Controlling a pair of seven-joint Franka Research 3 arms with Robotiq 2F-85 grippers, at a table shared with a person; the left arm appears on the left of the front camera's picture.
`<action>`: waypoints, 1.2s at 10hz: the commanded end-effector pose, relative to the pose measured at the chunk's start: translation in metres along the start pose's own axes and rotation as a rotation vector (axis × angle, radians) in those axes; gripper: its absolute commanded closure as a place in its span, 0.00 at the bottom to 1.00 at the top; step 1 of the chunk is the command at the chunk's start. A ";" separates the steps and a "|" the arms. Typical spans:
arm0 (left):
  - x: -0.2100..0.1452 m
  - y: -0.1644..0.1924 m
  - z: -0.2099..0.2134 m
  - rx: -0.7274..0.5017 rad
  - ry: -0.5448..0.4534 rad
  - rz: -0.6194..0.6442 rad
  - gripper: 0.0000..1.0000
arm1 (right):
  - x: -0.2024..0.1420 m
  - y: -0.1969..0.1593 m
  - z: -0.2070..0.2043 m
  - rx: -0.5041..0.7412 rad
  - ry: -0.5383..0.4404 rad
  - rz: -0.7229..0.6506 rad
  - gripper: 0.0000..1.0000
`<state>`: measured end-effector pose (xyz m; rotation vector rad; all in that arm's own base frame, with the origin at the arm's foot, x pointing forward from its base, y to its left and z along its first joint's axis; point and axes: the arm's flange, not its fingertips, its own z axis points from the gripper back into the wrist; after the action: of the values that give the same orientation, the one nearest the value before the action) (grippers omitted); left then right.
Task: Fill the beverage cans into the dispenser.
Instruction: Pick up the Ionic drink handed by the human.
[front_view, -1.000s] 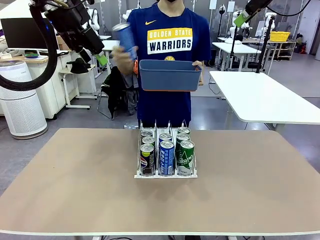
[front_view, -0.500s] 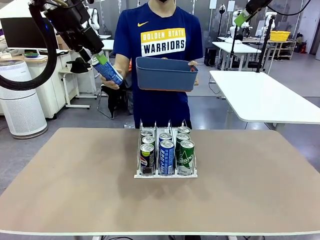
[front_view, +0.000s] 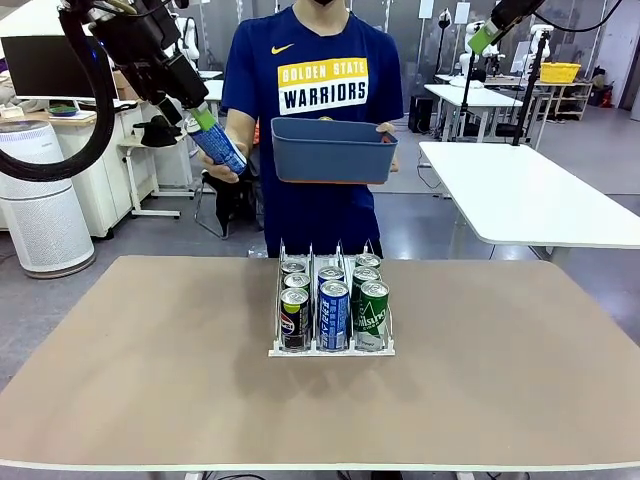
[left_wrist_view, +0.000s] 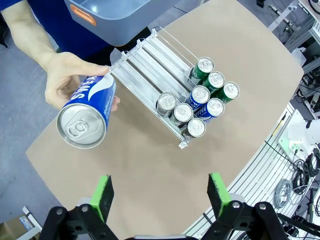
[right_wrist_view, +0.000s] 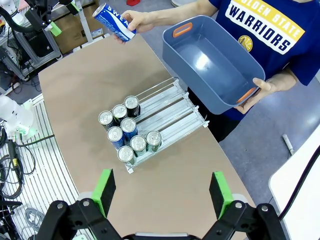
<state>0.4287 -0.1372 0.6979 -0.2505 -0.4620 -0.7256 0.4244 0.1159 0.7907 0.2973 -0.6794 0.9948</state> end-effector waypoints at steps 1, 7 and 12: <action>0.000 0.001 0.000 -0.001 0.001 0.002 0.00 | -0.001 0.000 0.000 0.001 0.001 -0.001 0.00; 0.000 0.001 0.000 -0.001 0.001 0.002 0.00 | -0.001 0.000 0.000 0.001 0.001 -0.001 0.00; 0.000 0.001 0.000 -0.001 0.001 0.002 0.00 | -0.001 0.000 0.000 0.001 0.001 -0.001 0.00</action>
<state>0.4287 -0.1372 0.6979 -0.2505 -0.4620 -0.7256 0.4244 0.1159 0.7907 0.2973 -0.6794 0.9948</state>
